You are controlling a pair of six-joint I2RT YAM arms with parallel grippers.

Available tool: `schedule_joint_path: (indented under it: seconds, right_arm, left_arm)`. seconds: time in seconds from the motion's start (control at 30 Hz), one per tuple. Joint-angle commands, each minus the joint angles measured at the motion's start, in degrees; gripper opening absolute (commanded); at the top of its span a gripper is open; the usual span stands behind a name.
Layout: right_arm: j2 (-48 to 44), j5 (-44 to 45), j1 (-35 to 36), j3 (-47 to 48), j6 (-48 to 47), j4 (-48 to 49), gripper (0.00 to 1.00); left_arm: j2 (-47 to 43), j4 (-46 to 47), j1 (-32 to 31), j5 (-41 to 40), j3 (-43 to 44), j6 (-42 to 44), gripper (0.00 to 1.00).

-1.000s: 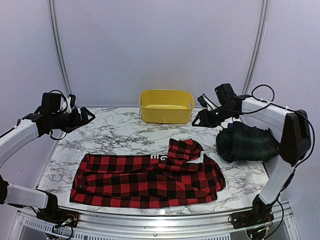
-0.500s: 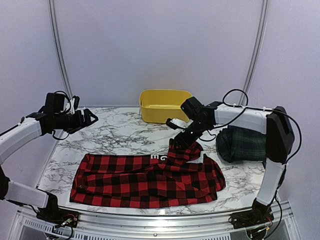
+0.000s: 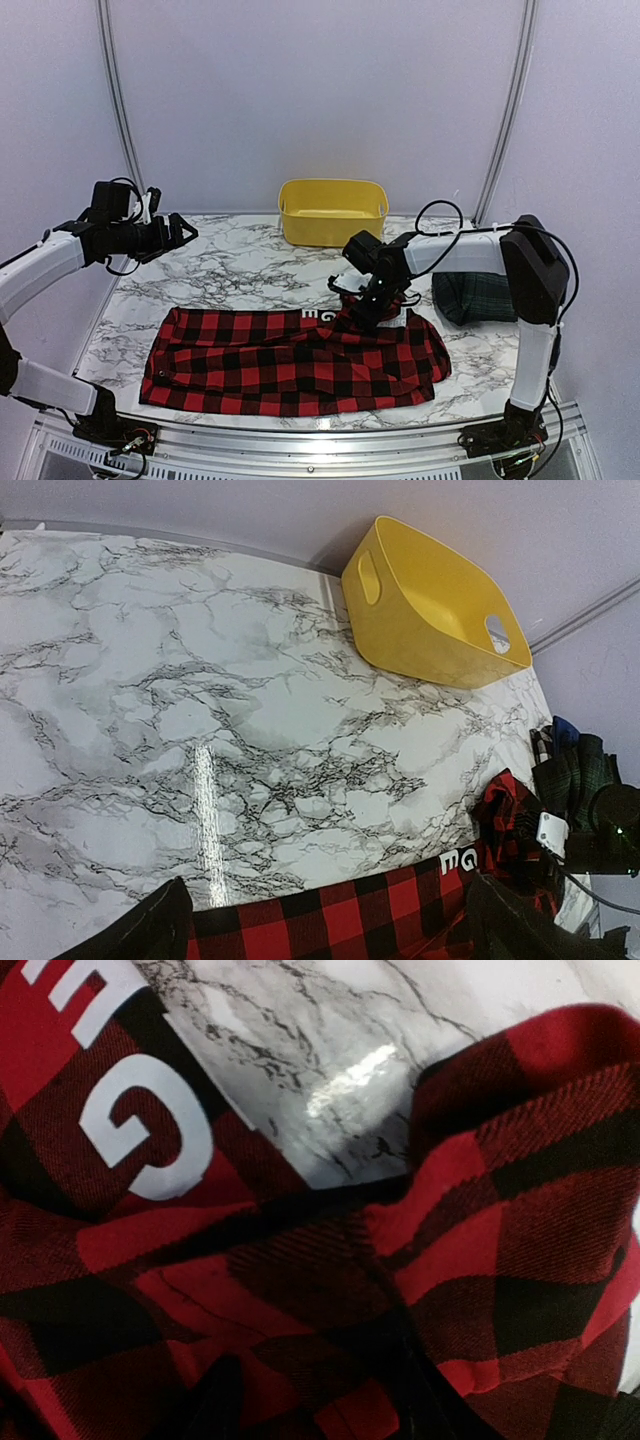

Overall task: Fold and stack the mixed laundry pile
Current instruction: Smooth out the rectangle-folded shirt at the center of the board.

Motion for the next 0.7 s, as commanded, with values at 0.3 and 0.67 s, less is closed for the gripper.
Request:
schedule_joint_path:
  seconds: [0.3,0.67]
  right_arm:
    - [-2.61,5.33,-0.13,9.84,2.73,-2.24,0.0]
    - [-10.45,-15.46,-3.2,19.16,9.02,-8.26,0.0]
  left_arm:
    - [-0.39,-0.27,-0.21,-1.42,1.81,1.68,0.99]
    - [-6.54,-0.19,-10.14,-9.33,4.15,13.02,0.99]
